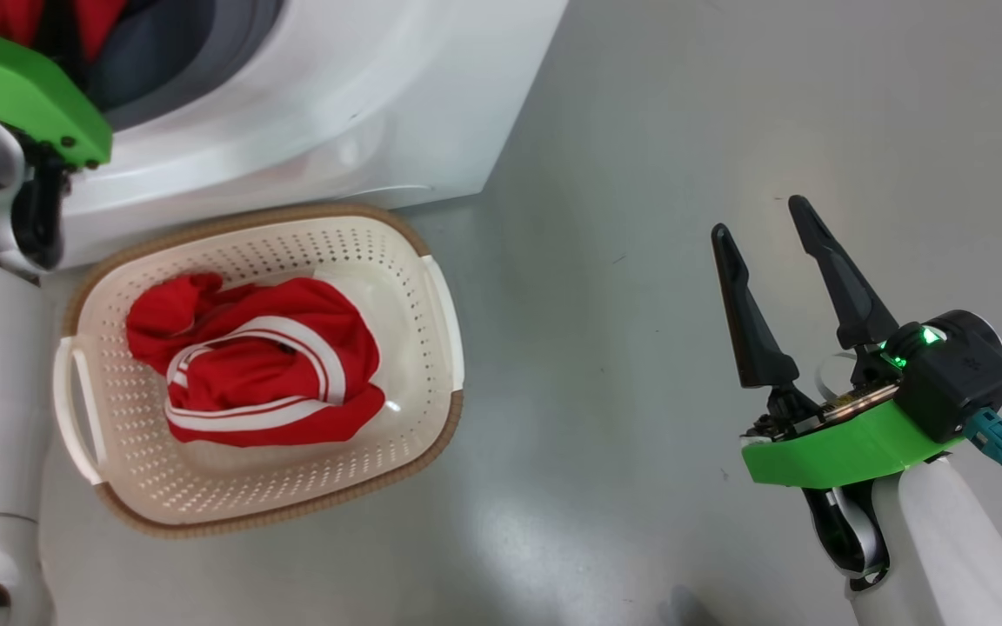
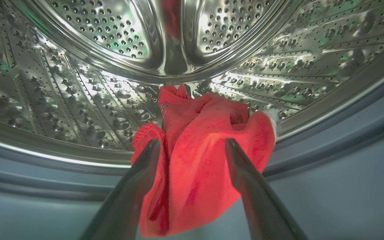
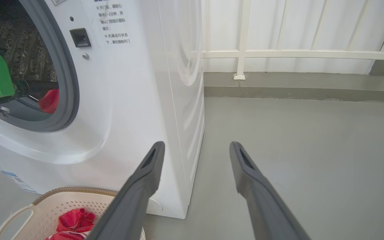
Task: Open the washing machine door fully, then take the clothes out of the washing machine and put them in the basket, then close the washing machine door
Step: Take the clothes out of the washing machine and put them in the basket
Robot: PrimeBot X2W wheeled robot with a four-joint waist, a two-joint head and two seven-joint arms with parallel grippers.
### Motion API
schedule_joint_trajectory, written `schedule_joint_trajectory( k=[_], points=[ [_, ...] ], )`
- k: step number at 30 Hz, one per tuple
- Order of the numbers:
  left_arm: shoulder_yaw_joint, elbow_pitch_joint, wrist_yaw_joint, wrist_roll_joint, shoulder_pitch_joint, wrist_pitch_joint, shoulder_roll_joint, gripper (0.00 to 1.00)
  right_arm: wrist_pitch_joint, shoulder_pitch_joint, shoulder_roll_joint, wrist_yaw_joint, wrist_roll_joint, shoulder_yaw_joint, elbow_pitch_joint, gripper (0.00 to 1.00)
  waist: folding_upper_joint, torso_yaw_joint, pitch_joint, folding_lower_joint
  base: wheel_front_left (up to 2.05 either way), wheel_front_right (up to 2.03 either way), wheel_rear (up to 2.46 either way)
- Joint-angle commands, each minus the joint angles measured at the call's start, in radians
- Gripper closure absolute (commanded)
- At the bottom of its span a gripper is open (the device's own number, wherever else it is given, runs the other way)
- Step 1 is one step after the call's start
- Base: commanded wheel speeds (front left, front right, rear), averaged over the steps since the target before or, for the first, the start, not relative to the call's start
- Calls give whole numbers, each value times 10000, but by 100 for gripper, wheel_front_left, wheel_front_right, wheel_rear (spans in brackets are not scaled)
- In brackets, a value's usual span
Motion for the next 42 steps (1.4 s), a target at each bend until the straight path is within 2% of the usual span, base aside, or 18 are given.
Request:
schedule_joint_trajectory(
  k=[1,11,19,25,26,27,37,42],
  points=[
    [66,48,184,121,-208,336,553,0,-63,16,-29,48,128,258,-190,0,0,-130,-58,0,0,0,0],
    [-308,932,788,456,-733,1670,957,0,-63,-55,-29,48,426,522,-212,0,0,-491,38,0,0,0,0],
    [-613,1349,1248,748,-737,2163,1222,0,-63,-81,-29,48,524,678,-214,0,0,-713,125,0,0,0,0],
    [-670,1584,1233,671,-719,2277,1235,0,-63,-49,-29,48,570,701,-190,0,0,-717,111,0,0,0,0],
    [-667,1603,1200,639,-712,2265,1230,64,-63,-47,-29,48,575,711,-176,0,0,-709,99,0,0,0,0],
    [-694,1598,1137,634,-706,2220,1231,100,-63,-52,-29,48,581,720,-165,0,0,-702,88,0,0,0,0],
    [-514,1172,1016,363,-654,745,1240,100,-63,-23,-29,48,559,689,-88,0,0,-521,-143,0,0,0,0],
    [-124,837,622,-217,-398,-135,972,100,-63,48,-29,48,517,583,-70,0,0,-329,-292,0,0,0,0]
  ],
)
